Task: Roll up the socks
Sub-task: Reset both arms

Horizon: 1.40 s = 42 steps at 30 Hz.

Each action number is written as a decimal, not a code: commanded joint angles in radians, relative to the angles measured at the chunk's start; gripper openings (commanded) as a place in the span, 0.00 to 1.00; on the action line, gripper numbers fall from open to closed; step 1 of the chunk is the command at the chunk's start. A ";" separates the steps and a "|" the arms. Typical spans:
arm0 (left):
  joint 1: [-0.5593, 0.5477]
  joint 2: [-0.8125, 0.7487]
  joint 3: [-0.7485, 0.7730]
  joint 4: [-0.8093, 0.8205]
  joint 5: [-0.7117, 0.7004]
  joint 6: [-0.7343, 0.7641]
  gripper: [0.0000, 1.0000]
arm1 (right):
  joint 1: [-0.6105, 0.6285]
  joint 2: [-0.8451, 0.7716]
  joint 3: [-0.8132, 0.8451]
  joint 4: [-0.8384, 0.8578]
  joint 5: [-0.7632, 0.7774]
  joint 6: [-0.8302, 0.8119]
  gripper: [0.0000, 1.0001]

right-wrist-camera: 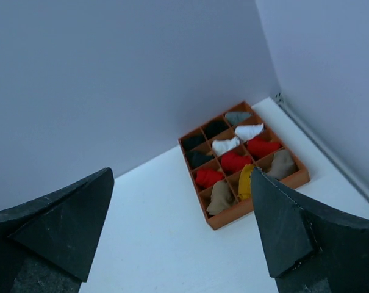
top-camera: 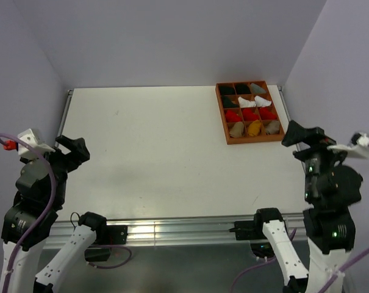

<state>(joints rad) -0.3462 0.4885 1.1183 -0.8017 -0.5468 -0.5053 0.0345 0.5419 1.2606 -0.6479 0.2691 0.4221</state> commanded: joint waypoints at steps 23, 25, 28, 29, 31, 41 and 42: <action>0.006 -0.245 -0.133 0.004 -0.084 -0.009 1.00 | 0.193 -0.520 -0.466 0.076 0.153 -0.134 1.00; 0.006 -0.248 -0.153 0.016 -0.079 -0.010 0.99 | 0.194 -0.519 -0.475 0.085 0.150 -0.134 1.00; 0.006 -0.260 -0.190 0.047 -0.070 -0.010 1.00 | 0.194 -0.525 -0.492 0.103 0.142 -0.140 1.00; 0.006 -0.269 -0.198 0.067 -0.070 -0.009 0.99 | 0.194 -0.528 -0.495 0.108 0.136 -0.141 1.00; 0.006 -0.275 -0.222 0.084 -0.064 -0.006 0.99 | 0.194 -0.524 -0.498 0.113 0.133 -0.149 1.00; 0.006 -0.283 -0.290 0.128 -0.042 -0.021 0.99 | 0.194 -0.505 -0.487 0.128 0.107 -0.158 1.00; 0.006 -0.283 -0.291 0.130 -0.039 -0.021 0.99 | 0.194 -0.504 -0.489 0.128 0.107 -0.158 1.00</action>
<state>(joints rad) -0.3462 0.2119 0.8333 -0.7319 -0.6014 -0.5179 0.2199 0.0204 0.7712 -0.5720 0.3794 0.2787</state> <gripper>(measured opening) 0.994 0.997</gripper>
